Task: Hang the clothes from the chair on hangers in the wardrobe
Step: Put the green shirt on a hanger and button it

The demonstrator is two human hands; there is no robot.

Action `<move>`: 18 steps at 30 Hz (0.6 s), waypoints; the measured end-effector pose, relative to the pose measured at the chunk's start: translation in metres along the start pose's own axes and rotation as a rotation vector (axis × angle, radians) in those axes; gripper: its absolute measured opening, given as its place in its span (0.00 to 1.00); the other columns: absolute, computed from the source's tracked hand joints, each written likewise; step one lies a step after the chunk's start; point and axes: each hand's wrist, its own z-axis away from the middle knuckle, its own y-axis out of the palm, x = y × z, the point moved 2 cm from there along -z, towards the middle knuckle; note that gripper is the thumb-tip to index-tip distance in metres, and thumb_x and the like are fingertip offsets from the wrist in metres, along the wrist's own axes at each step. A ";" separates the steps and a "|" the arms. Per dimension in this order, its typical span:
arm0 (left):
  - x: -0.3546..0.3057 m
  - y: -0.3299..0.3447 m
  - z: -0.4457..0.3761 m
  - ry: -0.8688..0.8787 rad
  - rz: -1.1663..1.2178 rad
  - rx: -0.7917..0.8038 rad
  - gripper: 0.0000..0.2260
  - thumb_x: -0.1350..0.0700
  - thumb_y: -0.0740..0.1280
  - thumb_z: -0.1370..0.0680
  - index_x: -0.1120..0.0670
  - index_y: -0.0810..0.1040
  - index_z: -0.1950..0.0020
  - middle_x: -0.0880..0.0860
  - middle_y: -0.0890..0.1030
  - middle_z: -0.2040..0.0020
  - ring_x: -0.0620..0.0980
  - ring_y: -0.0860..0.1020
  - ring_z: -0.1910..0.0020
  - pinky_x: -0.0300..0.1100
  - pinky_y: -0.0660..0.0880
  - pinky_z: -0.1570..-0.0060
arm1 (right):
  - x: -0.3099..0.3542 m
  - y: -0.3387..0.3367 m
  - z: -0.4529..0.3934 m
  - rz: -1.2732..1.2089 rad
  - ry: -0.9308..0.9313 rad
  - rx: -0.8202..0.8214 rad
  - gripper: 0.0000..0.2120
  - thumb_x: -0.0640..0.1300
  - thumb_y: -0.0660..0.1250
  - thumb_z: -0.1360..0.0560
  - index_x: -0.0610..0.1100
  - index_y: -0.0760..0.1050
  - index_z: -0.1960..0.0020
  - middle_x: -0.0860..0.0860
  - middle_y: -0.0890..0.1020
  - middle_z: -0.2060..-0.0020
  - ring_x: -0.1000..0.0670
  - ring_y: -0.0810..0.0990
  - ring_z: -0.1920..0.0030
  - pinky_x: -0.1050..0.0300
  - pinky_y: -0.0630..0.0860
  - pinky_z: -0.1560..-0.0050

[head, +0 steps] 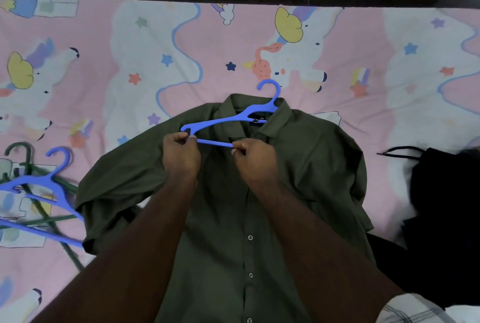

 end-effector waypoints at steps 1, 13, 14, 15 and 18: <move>-0.001 -0.002 0.002 0.023 0.043 -0.009 0.09 0.49 0.67 0.25 0.50 0.77 0.48 0.54 0.83 0.56 0.50 0.81 0.62 0.52 0.81 0.56 | 0.003 0.002 -0.003 0.026 -0.031 0.006 0.12 0.41 0.65 0.21 0.42 0.82 0.41 0.46 0.84 0.45 0.46 0.80 0.43 0.55 0.73 0.40; -0.006 0.007 0.019 -0.195 0.472 0.291 0.05 0.59 0.63 0.18 0.57 0.78 0.48 0.55 0.85 0.58 0.47 0.84 0.65 0.38 0.76 0.65 | 0.013 -0.004 -0.019 0.024 -0.132 -0.094 0.09 0.38 0.69 0.25 0.43 0.84 0.47 0.46 0.83 0.52 0.45 0.80 0.49 0.53 0.74 0.46; -0.008 0.013 0.020 -0.085 0.317 0.303 0.03 0.60 0.65 0.20 0.58 0.78 0.50 0.55 0.85 0.59 0.47 0.83 0.66 0.39 0.77 0.66 | 0.013 -0.007 -0.016 -0.003 -0.138 -0.121 0.09 0.37 0.69 0.26 0.42 0.85 0.48 0.46 0.84 0.53 0.46 0.80 0.50 0.56 0.72 0.47; -0.011 0.020 0.021 0.034 0.160 0.327 0.03 0.59 0.66 0.23 0.57 0.79 0.52 0.53 0.84 0.60 0.48 0.83 0.66 0.42 0.79 0.66 | 0.013 -0.010 -0.013 -0.020 -0.148 -0.136 0.08 0.36 0.70 0.26 0.42 0.85 0.49 0.47 0.84 0.54 0.47 0.80 0.50 0.59 0.70 0.48; -0.020 0.040 0.032 0.294 -0.207 0.414 0.03 0.57 0.67 0.25 0.53 0.79 0.53 0.48 0.82 0.62 0.45 0.80 0.63 0.38 0.76 0.63 | 0.010 -0.014 -0.007 -0.032 -0.170 -0.152 0.08 0.36 0.71 0.27 0.43 0.85 0.50 0.48 0.85 0.54 0.48 0.79 0.50 0.61 0.69 0.48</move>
